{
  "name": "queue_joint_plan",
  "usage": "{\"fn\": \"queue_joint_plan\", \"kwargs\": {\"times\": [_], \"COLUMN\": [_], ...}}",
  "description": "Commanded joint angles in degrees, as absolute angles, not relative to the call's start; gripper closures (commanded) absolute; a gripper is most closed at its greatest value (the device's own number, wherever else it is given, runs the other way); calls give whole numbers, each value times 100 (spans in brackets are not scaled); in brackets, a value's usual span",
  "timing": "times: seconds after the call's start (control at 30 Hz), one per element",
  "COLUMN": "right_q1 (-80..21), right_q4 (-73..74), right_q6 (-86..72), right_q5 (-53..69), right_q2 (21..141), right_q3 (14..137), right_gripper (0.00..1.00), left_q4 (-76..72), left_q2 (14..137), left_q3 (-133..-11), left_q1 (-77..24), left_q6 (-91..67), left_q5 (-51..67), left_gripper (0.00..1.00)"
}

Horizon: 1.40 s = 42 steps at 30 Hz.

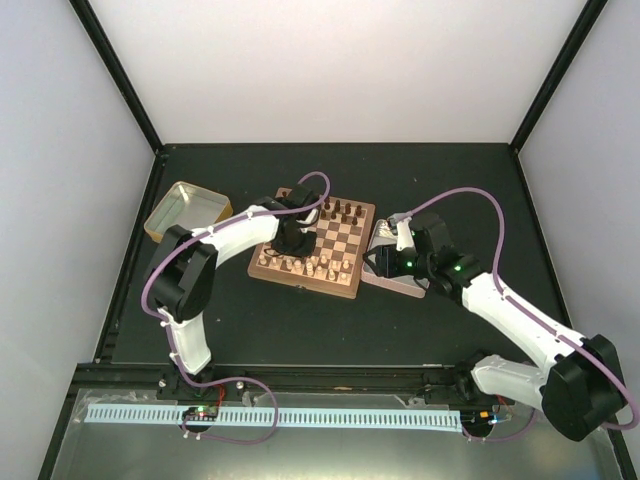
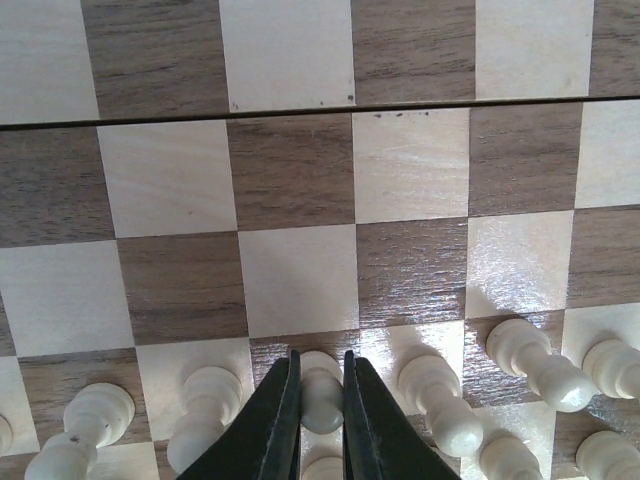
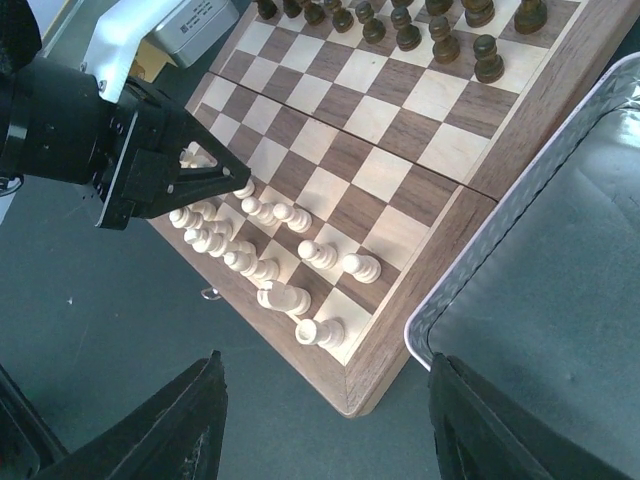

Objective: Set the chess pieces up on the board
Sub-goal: Place the chess piece on the chessboard, then reset both arms

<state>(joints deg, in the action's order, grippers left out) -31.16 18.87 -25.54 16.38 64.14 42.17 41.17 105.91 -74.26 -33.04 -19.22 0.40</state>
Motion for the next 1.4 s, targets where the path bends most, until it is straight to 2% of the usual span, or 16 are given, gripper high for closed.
{"fn": "queue_joint_plan", "kwargs": {"times": [0.0, 0.13, 0.33, 0.67, 0.83, 1.03, 1.13, 1.23, 1.27, 1.37], "right_q1": [-3129, -3131, -3129, -3129, -3129, -3129, -3129, -3129, -3129, -3129], "right_q4": [1822, 1831, 1846, 1882, 1995, 2425, 2795, 3211, 3364, 3822], "right_q6": [-2575, -2575, -2565, -2617, -2842, -2971, -2993, -2979, -2955, -2957], "right_q5": [1581, 1597, 1589, 1547, 938, -377, -1099, -1830, -1993, -2396], "right_q2": [6484, 6497, 6473, 6440, 6095, 5218, 4632, 4002, 3793, 3168], "right_q3": [4194, 4192, 4214, 4273, 4312, 4374, 4447, 4567, 4624, 4855], "right_gripper": [44, 44, 44, 45, 44, 41, 35, 20, 12, 3], "left_q4": [4390, 4403, 4442, 4540, 4486, 4050, 3669, 3280, 3194, 2921], "left_q2": [10640, 10709, 10758, 10493, 9855, 8396, 7345, 6207, 5836, 4563], "left_q3": [-7663, -7677, -7779, -7962, -7980, -7531, -7038, -6467, -6294, -5758], "left_q1": [-3265, -3268, -3268, -3270, -3269, -3270, -3270, -3257, -3260, -3254], "left_q6": [-1815, -1789, -1790, -1793, -1828, -1726, -1621, -1370, -1287, -1192], "left_q5": [176, 231, 242, 184, 48, -220, -439, -563, -598, -804], "left_gripper": [96, 91, 77, 71, 62, 52, 46, 39, 34, 14]}}
